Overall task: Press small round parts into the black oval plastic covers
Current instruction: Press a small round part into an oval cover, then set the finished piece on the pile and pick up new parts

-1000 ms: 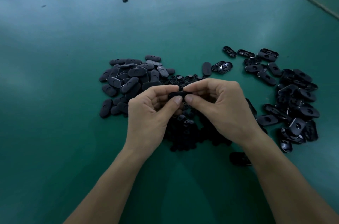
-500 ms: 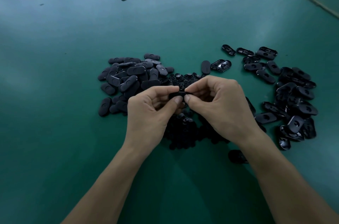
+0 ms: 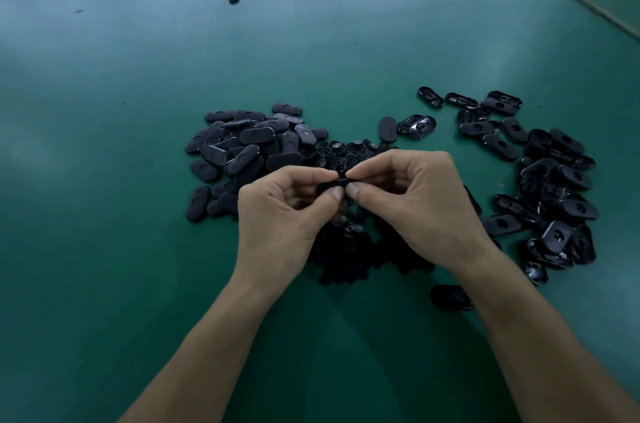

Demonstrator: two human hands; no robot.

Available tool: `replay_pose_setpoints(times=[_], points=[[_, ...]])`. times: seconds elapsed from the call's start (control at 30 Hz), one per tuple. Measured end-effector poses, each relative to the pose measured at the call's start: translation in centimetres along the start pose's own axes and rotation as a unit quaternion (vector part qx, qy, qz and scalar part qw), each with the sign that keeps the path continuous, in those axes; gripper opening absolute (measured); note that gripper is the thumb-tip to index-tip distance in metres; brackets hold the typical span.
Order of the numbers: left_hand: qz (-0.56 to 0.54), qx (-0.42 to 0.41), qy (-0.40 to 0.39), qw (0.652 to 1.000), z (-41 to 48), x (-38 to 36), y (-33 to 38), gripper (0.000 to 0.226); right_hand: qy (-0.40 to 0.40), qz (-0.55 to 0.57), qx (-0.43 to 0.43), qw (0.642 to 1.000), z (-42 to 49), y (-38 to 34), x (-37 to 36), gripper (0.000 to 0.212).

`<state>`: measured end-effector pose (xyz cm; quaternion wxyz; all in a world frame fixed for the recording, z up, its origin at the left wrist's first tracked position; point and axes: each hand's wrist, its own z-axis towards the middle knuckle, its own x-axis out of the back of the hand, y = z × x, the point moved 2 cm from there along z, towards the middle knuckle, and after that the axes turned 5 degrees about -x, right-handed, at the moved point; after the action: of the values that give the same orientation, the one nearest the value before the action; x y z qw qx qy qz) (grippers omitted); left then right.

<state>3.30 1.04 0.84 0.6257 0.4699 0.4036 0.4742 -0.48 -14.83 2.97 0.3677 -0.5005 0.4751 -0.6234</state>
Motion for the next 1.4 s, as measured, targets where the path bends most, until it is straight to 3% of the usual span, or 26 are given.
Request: replay_pose_setpoints(times=[0.17, 0.3, 0.4, 0.5, 0.63, 0.73, 1.07, 1.2, 1.4], points=[[-0.016, -0.013, 0.016, 1.0, 0.1, 0.1, -0.1, 0.029, 0.028, -0.023, 0.017, 0.999, 0.1, -0.3, -0.1, 0.012], [-0.059, -0.018, 0.064, 0.996, 0.4, 0.2, -0.2, 0.024, 0.116, -0.1, 0.014, 0.988, 0.6, -0.5, 0.9, 0.017], [-0.069, -0.006, 0.09, 0.994, 0.5, 0.4, -0.4, 0.027, 0.18, -0.245, -0.025, 0.952, 1.4, -0.4, 2.6, 0.027], [-0.057, 0.007, 0.11, 0.992, 0.5, 0.5, -0.6, 0.052, 0.197, -0.397, -0.119, 0.888, 2.3, 0.4, 4.8, 0.04], [-0.026, 0.008, 0.119, 0.993, 0.6, 0.6, -0.8, 0.077, 0.171, -0.449, -0.226, 0.848, 2.8, 1.2, 6.7, 0.047], [-0.017, 0.007, 0.115, 0.993, 0.8, 0.7, -0.9, 0.088, 0.169, -0.473, -0.219, 0.837, 3.0, 1.5, 6.9, 0.049], [0.004, -0.007, 0.114, 0.993, 0.8, 0.8, -1.0, 0.093, 0.224, -0.348, -0.131, 0.901, 3.0, 1.8, 7.2, 0.044], [-0.004, -0.024, 0.094, 0.995, 0.6, 0.9, -0.9, 0.071, 0.227, -0.274, -0.063, 0.932, 2.4, 0.7, 6.3, 0.032], [0.006, -0.049, 0.078, 0.996, 0.4, 0.5, -0.5, 0.046, 0.088, -0.05, 0.0, 0.995, 1.5, -1.0, 2.2, 0.034]])
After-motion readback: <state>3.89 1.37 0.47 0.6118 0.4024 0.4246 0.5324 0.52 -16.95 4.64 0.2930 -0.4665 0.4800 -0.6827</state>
